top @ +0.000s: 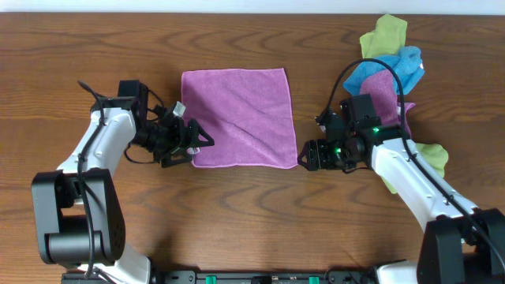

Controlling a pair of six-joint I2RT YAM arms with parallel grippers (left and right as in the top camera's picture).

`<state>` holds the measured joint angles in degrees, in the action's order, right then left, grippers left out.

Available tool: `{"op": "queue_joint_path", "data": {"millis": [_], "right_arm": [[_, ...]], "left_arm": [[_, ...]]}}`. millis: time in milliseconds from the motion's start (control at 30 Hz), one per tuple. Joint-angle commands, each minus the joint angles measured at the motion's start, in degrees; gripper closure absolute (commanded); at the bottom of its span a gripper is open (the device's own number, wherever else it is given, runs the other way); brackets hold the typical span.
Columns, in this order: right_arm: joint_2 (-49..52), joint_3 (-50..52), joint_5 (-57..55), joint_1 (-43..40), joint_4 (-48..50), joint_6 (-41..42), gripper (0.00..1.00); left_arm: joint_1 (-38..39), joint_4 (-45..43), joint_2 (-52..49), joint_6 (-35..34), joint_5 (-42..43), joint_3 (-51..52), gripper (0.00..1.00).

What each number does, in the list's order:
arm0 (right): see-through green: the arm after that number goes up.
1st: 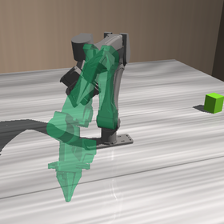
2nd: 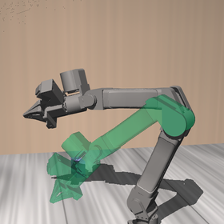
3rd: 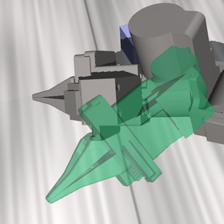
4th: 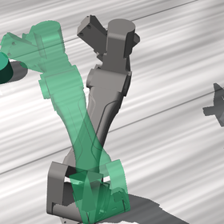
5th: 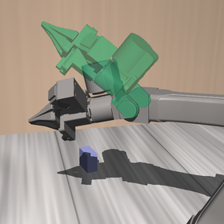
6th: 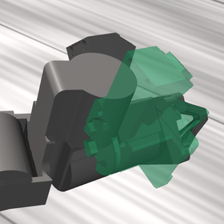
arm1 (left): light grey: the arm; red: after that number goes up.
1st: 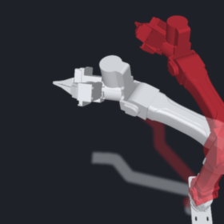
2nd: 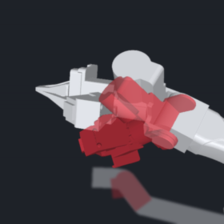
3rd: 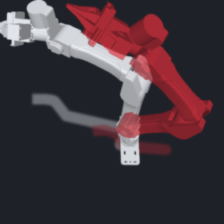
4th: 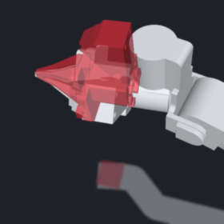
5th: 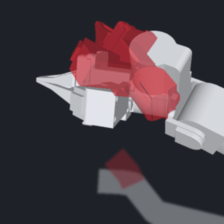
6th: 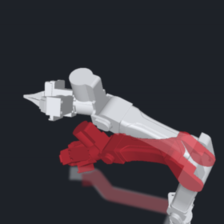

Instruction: Fold the cloth

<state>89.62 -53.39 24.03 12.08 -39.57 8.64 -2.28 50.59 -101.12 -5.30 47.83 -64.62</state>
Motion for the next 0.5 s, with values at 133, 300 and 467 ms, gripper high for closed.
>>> {"op": "queue_joint_path", "data": {"millis": [133,300,467], "right_arm": [[0.4,0.2,0.9,-0.5,-0.6,-0.6,0.31],[0.4,0.2,0.8,-0.5,0.6,-0.6,0.31],[0.4,0.3,0.9,-0.5,2.5,-1.0,0.31]], "left_arm": [[-4.1,3.0,7.5,0.4,-8.3,0.0,0.19],[-6.4,4.0,14.6,3.1,-13.1,4.0,0.13],[-6.4,-5.8,15.2,-0.8,-9.1,14.1,0.12]]}}
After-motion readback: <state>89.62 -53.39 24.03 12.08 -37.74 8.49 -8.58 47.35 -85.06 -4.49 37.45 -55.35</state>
